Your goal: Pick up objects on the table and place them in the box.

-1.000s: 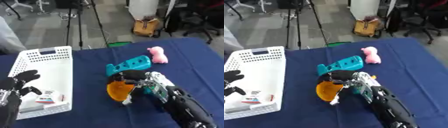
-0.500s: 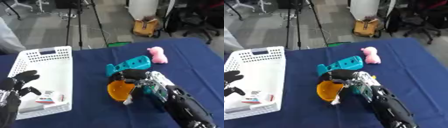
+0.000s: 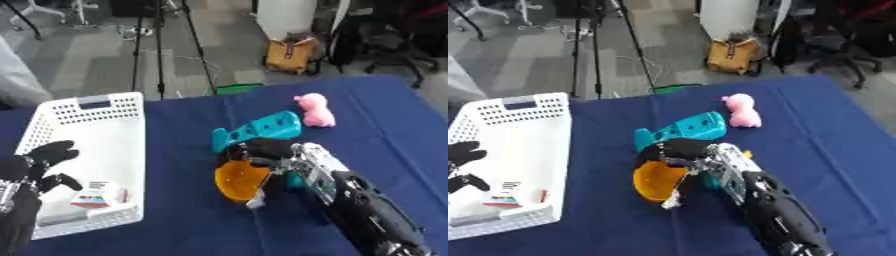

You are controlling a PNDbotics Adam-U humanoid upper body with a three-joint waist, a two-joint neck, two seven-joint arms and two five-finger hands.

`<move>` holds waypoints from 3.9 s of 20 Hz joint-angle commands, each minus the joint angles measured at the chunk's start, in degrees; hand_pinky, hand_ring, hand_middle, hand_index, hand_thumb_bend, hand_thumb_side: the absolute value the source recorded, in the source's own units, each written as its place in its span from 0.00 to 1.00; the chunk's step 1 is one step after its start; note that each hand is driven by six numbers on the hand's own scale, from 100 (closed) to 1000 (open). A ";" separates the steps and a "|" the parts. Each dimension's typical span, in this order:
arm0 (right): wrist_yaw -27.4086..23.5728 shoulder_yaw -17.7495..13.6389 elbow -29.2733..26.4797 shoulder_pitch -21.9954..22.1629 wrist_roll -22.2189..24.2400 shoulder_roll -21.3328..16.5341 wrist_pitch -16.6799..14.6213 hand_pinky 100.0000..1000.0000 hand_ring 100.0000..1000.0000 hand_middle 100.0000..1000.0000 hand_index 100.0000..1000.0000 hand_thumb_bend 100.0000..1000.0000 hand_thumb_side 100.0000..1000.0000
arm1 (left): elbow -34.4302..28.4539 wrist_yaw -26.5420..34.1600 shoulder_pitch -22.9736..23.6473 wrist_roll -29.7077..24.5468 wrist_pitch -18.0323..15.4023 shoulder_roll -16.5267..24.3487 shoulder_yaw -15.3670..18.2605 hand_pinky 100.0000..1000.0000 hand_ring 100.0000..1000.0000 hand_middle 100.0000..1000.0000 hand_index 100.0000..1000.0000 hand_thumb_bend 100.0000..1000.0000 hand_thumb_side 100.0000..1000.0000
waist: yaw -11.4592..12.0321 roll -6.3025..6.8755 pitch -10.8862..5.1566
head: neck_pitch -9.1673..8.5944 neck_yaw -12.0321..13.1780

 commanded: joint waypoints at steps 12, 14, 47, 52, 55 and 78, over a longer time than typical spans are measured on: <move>-7.67 1.13 -7.65 -4.78 8.95 -3.69 -8.72 0.14 0.33 0.78 0.83 0.43 0.28 | -0.60 0.18 -0.66 -0.04 -0.05 0.28 0.06 0.44 0.79 0.76 0.77 0.22 1.00 | -0.01 -0.22 -0.75 | -0.10 -0.45; -8.22 0.93 -7.85 -5.28 9.21 -3.93 -8.72 0.15 0.35 0.78 0.83 0.44 0.29 | -0.64 0.24 -0.75 -0.05 -0.07 0.29 0.03 0.44 0.79 0.76 0.77 0.22 1.00 | 0.17 -0.31 -0.70 | -0.26 -0.66; -0.35 -8.41 6.91 -16.92 -15.65 3.39 4.52 0.13 0.28 0.77 0.82 0.41 0.27 | -5.67 5.95 -7.78 -5.70 1.50 -2.30 -5.59 0.46 0.79 0.76 0.77 0.22 0.97 | 21.52 -2.30 0.90 | -7.20 -12.62; 0.88 -8.15 8.01 -17.60 -16.15 3.33 2.85 0.14 0.29 0.77 0.82 0.39 0.27 | -6.00 6.78 -8.26 -5.69 1.90 -3.02 -5.42 0.46 0.79 0.76 0.76 0.25 0.96 | 24.08 -4.37 0.00 | -7.65 -14.01; 2.28 -7.79 9.09 -18.02 -16.29 3.38 1.20 0.28 0.40 0.80 0.84 0.36 0.35 | -5.98 6.94 -8.67 -5.64 2.05 -3.38 -5.32 0.46 0.78 0.76 0.76 0.26 0.96 | 25.32 -6.04 -0.33 | -8.04 -14.73; 6.43 -9.74 10.52 -17.59 -16.05 3.29 -1.32 1.00 0.95 1.00 1.00 0.32 0.88 | -5.80 6.77 -8.82 -5.93 2.17 -3.50 -5.30 0.46 0.79 0.76 0.76 0.26 0.96 | 23.09 -6.81 -0.23 | -8.36 -15.44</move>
